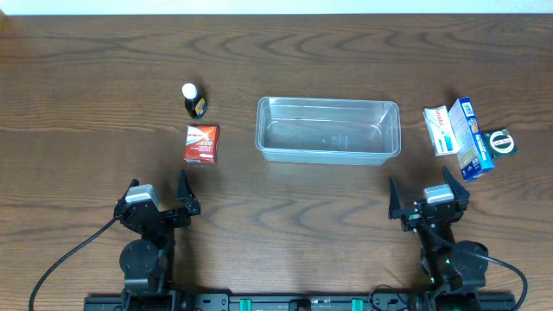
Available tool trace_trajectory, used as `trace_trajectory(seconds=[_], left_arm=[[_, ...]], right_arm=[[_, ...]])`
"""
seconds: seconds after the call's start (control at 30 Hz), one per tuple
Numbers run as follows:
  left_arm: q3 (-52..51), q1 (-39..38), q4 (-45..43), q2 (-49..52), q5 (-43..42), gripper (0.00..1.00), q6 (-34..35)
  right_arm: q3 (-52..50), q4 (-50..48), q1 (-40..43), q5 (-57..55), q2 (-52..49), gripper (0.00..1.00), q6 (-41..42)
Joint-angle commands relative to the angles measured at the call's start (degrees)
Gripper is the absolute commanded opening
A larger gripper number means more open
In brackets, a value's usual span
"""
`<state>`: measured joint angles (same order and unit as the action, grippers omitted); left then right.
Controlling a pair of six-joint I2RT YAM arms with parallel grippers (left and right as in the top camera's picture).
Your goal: Pack container
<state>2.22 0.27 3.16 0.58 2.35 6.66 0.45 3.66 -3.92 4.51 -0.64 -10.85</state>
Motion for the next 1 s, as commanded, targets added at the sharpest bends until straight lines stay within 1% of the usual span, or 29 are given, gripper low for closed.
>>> trace_trajectory(seconds=[0.0,0.43,0.5,0.57,0.6,0.7,0.77,0.97], left_arm=[[-1.99,0.24,0.59,-0.33,1.29,0.98,0.52],[-1.99,0.24,0.59,-0.35,1.29,0.98,0.52],[-1.99,0.24,0.59,-0.35,1.29,0.98,0.52],[-1.99,0.24,0.59,-0.33,1.29,0.98,0.52],[-1.99,0.24,0.59,-0.35,1.29,0.98,0.52],[-1.99,0.24,0.59,-0.35,1.29,0.98,0.52],[-1.99,0.24,0.59,-0.33,1.29,0.98,0.52],[-1.99,0.24,0.59,-0.33,1.29,0.98,0.50]], right_arm=[[-0.13,0.20,0.59,0.24,0.26,0.99,-0.55],[-0.13,0.13,0.59,0.02,0.26,0.99,-0.52],[-0.13,-0.37,0.59,0.04,0.26,0.99,3.34],[-0.13,-2.99,0.59,0.92,0.26,0.99,12.79],[-0.09,-4.48,0.59,2.67,0.26,0.99,14.51],[0.59,-8.59,0.59,7.65,0.26,0.99,14.43],[1.90,-9.07,0.59,7.69,0.26,0.99,14.43],[11.54,-5.07,0.68,-0.52,-3.13,0.99,14.40]])
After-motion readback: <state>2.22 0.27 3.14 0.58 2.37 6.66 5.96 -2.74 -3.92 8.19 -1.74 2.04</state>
